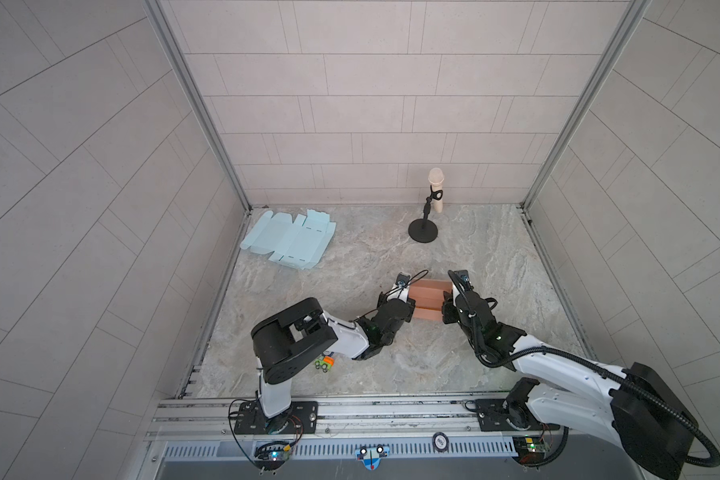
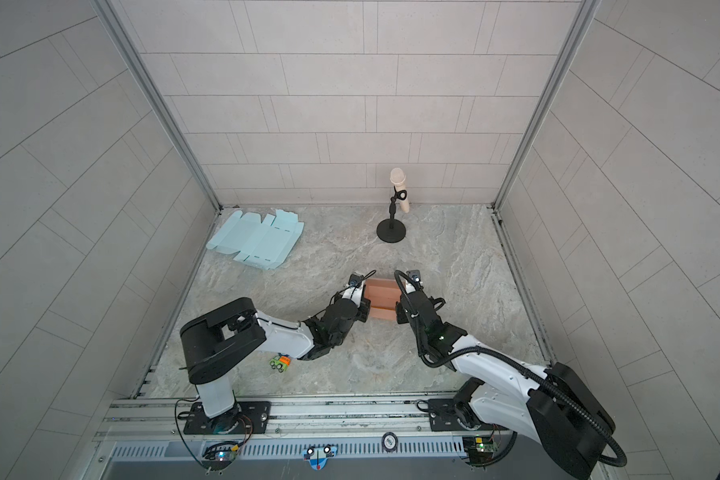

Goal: Fold the paper box

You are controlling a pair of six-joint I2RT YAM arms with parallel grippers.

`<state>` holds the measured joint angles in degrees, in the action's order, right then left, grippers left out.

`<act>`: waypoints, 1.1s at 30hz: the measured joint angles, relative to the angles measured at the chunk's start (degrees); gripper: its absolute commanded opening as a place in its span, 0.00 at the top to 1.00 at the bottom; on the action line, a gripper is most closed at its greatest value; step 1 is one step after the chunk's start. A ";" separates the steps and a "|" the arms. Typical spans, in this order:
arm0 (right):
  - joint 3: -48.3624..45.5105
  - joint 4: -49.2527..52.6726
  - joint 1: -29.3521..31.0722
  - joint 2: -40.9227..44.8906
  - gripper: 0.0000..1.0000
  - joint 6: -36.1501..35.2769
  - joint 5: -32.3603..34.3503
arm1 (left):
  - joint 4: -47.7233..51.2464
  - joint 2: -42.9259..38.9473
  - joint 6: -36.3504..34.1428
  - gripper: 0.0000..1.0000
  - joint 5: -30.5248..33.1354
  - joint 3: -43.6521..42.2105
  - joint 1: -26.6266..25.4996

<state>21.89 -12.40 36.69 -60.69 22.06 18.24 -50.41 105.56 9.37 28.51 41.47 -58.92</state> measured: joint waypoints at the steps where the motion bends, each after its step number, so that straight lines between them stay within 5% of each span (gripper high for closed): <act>1: -0.63 -0.07 0.00 0.85 0.62 0.04 -0.24 | 0.02 0.00 -0.07 0.96 -0.17 0.04 -0.02; 9: -5.07 3.02 0.04 12.94 0.31 0.72 0.04 | 0.15 0.44 -0.39 0.96 -1.29 0.63 -0.48; 21: -0.85 15.91 0.04 32.54 0.28 1.05 1.55 | 0.37 0.90 -0.39 0.95 -1.77 1.29 -0.50; 33: 21.92 18.91 -3.52 6.82 0.35 6.19 -0.46 | 1.09 0.85 -0.24 0.93 -1.27 1.22 -1.49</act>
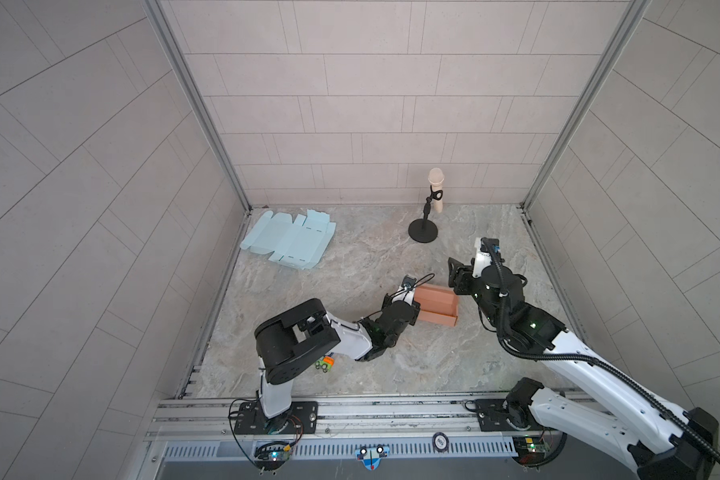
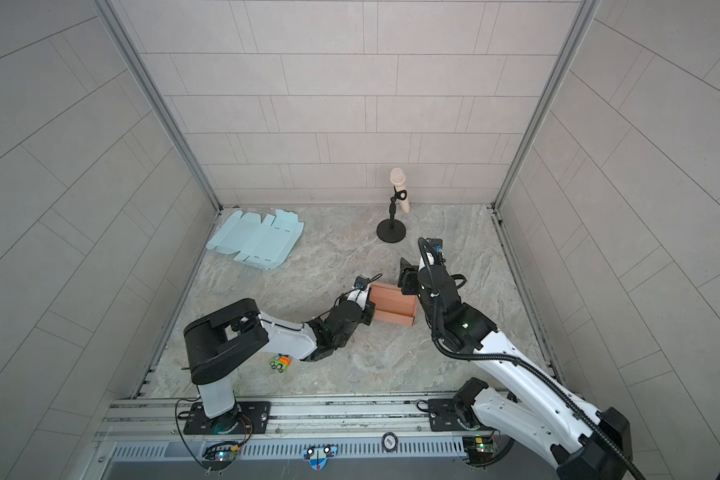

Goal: Fold the paper box

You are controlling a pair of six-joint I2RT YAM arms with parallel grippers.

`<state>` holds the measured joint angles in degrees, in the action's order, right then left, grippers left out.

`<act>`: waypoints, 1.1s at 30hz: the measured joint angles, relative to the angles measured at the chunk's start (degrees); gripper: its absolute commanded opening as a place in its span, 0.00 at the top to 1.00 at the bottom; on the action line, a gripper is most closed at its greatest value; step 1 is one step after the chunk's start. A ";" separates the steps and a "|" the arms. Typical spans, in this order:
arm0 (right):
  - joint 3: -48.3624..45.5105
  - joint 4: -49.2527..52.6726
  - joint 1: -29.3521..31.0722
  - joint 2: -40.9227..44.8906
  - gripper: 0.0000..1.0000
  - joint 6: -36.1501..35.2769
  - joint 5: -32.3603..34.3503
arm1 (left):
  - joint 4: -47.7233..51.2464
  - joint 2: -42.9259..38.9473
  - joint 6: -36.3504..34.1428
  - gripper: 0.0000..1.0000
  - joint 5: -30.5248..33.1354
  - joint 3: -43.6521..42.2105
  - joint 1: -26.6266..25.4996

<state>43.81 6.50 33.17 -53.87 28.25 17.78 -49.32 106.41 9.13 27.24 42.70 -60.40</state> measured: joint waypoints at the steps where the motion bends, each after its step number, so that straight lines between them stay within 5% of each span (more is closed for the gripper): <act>1: -0.04 -0.31 -0.92 -1.42 0.36 0.79 -1.03 | 0.00 0.00 0.00 0.93 0.02 -0.09 -0.04; 17: -3.50 -4.68 -3.50 -14.99 0.49 8.94 -7.43 | 3.32 -0.79 0.26 0.87 -1.77 -3.63 -0.28; 28: -8.07 -6.34 -2.80 -16.41 0.50 11.06 -7.96 | 8.83 -10.34 5.44 0.53 -5.95 -9.29 -0.42; 33: -9.84 -6.95 -2.40 -16.74 0.51 11.04 -7.93 | 25.62 -18.69 10.38 0.20 -14.73 -6.86 0.35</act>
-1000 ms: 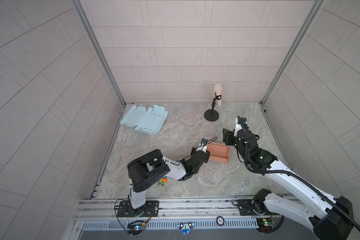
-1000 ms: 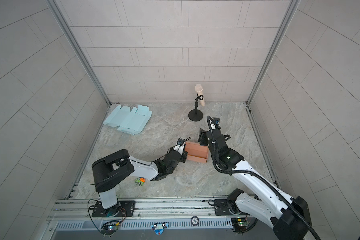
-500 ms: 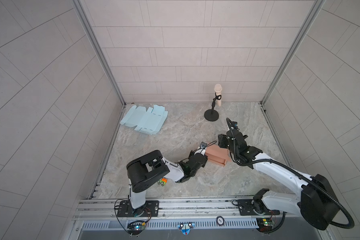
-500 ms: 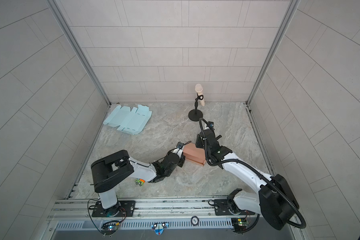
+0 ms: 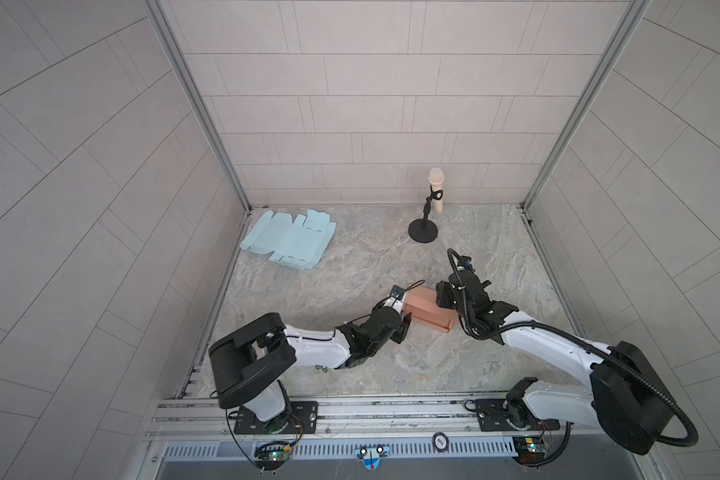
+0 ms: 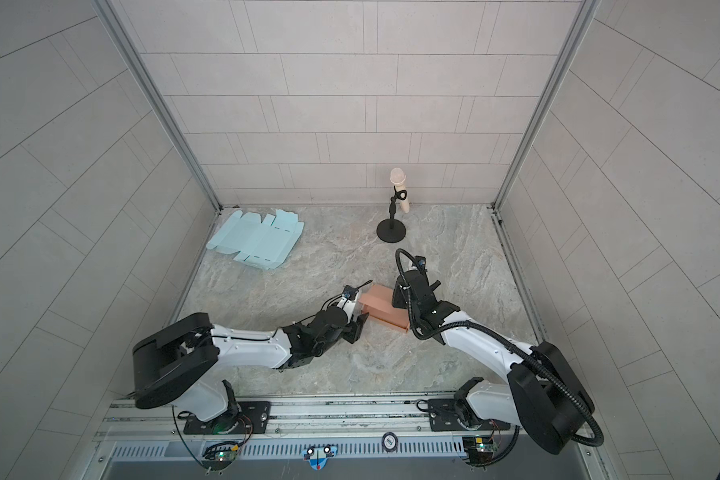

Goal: Fold the paper box

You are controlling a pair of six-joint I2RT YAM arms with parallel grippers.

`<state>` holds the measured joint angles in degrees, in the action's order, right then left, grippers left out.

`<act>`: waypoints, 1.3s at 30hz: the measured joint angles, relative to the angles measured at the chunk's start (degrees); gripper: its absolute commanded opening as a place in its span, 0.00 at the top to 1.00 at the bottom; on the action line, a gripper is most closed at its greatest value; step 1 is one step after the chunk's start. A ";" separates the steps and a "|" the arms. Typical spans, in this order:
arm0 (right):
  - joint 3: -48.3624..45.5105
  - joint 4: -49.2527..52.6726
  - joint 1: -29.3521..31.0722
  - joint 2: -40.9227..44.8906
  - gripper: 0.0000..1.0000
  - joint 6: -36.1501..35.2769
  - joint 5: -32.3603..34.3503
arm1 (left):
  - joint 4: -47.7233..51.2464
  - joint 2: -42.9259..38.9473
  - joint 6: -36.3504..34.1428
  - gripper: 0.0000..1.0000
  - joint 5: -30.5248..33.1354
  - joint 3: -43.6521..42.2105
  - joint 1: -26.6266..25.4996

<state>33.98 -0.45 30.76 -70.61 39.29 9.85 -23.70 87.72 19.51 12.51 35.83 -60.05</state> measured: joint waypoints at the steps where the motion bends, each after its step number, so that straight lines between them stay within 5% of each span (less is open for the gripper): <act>1: -0.48 -0.02 0.00 0.00 0.51 0.00 0.02 | 4.02 -2.29 0.55 0.14 -2.49 0.66 0.22; 5: -2.05 0.00 0.26 0.02 0.51 -0.02 0.02 | 18.03 -10.86 2.08 0.03 -11.41 3.54 1.66; 13: -3.61 -0.68 0.57 0.50 0.50 -0.02 0.04 | 31.06 -18.62 2.58 0.03 -21.77 10.91 10.51; 20: -4.70 -0.63 1.14 0.98 0.50 -0.04 0.46 | 27.69 -2.69 4.13 0.21 -24.96 21.70 18.34; 26: -4.85 -0.72 1.77 0.98 0.50 -0.04 0.83 | 24.98 11.37 5.14 0.26 -28.44 27.89 19.41; 39: -5.60 -0.94 2.23 -0.13 0.50 -0.61 1.33 | 24.85 16.15 4.46 0.36 -30.99 26.25 17.46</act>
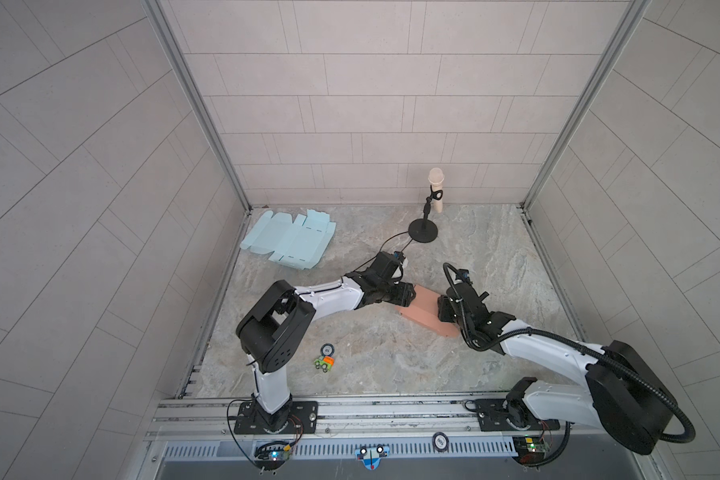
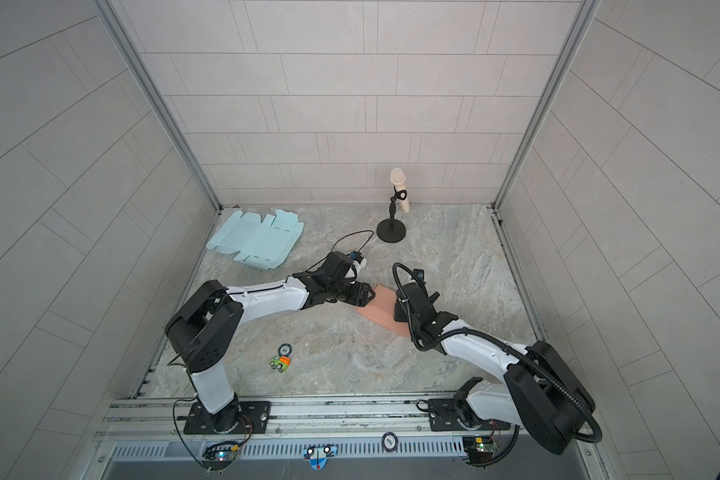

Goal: Fold the paper box

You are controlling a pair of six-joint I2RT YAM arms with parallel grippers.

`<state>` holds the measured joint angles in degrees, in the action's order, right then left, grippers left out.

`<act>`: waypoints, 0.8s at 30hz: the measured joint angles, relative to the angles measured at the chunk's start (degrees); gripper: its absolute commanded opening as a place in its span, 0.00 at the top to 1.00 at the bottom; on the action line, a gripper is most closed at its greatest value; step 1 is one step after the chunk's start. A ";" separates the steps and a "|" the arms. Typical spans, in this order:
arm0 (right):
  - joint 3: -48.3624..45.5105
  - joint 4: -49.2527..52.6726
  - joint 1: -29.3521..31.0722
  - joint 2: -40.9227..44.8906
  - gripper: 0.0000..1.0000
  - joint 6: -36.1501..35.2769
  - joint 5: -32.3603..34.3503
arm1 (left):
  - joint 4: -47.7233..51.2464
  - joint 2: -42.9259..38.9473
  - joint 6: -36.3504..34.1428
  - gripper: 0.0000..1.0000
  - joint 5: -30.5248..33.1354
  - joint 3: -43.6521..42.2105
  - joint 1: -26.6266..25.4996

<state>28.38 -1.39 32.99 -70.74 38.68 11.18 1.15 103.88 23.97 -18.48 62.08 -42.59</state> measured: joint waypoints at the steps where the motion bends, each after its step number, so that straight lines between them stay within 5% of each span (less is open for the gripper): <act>1: 0.00 0.09 0.00 -0.17 0.50 -0.13 0.11 | -0.02 0.02 -0.04 0.37 -0.02 -0.28 -0.13; 11: 0.46 2.67 0.02 0.76 0.43 -1.38 0.81 | -0.59 0.02 -0.46 0.42 0.11 -1.97 -1.38; 24: -1.81 8.96 -3.21 13.46 0.33 -0.42 -2.75 | -2.14 0.07 -0.44 0.47 0.46 -4.33 -2.47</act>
<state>26.57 7.57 29.78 -57.28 38.26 8.43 -0.99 103.94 23.53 -18.02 57.76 -45.06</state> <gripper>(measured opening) 0.663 0.541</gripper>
